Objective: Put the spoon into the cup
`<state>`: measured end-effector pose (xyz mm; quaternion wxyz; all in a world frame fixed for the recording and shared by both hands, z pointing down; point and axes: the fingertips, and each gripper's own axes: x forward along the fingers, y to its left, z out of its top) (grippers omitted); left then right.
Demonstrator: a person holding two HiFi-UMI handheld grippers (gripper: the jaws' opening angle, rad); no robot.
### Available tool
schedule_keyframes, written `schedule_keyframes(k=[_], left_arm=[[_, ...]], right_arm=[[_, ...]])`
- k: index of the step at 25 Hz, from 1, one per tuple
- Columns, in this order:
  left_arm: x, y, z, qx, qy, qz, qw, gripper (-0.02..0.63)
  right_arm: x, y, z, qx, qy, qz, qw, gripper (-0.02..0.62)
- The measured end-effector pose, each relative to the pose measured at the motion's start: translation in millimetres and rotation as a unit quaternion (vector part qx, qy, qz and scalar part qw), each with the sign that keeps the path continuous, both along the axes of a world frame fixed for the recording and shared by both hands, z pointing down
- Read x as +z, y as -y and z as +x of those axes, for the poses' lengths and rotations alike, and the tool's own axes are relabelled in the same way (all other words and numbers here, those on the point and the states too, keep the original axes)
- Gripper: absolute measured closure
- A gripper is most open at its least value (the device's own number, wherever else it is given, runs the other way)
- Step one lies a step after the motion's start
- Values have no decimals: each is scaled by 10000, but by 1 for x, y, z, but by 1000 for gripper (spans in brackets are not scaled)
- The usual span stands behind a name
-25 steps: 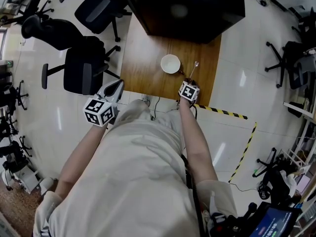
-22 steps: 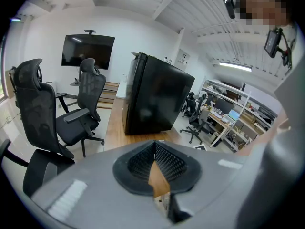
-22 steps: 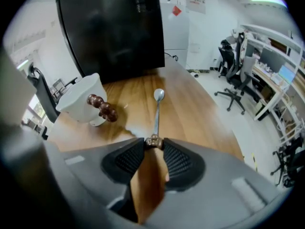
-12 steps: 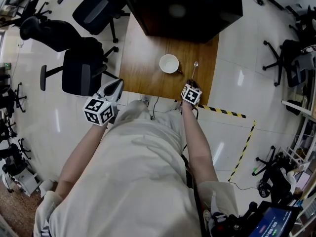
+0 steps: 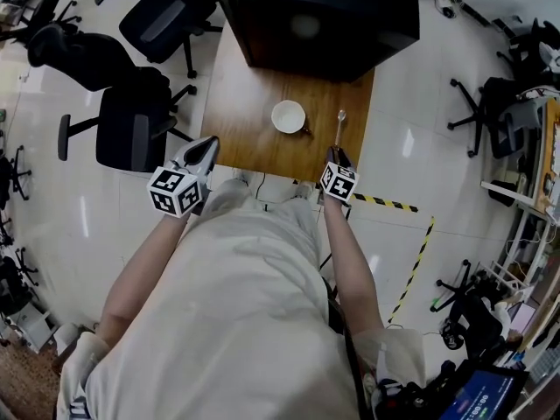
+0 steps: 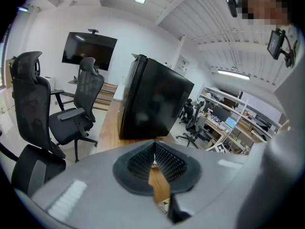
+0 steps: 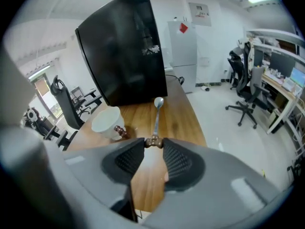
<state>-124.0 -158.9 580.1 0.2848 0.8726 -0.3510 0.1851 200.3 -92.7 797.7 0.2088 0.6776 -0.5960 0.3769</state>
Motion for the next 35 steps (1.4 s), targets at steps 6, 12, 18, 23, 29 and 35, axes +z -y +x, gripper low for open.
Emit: schedule_keyframes(k=[6,12,18,23,29,35], left_arm=[[2,4,4,-52,-117,35,9999,606],[3,3,5,-77,-192,103,9997,606],[4,4,4,-144,-305,148,9993,606],[3,1,-2,-210,-334,184,9991,606],[3,0,-19,-352,-327,193,9987,606],[5,-3,-35,-522,-333,190,9979,606]], right_arm=[[-48,8,-21,-532,88,337,9980,472],[-76,19,-57,-1082,339,419,9927,472],[-75,31,-92,-1675,479,149,9846,471],[-63,32,-106,-2015,440,-156,9784,472],[-48,32,-119,-2247,345,-522,9724,471],[-41,37,-126,-2302,211,-781,9698,471]])
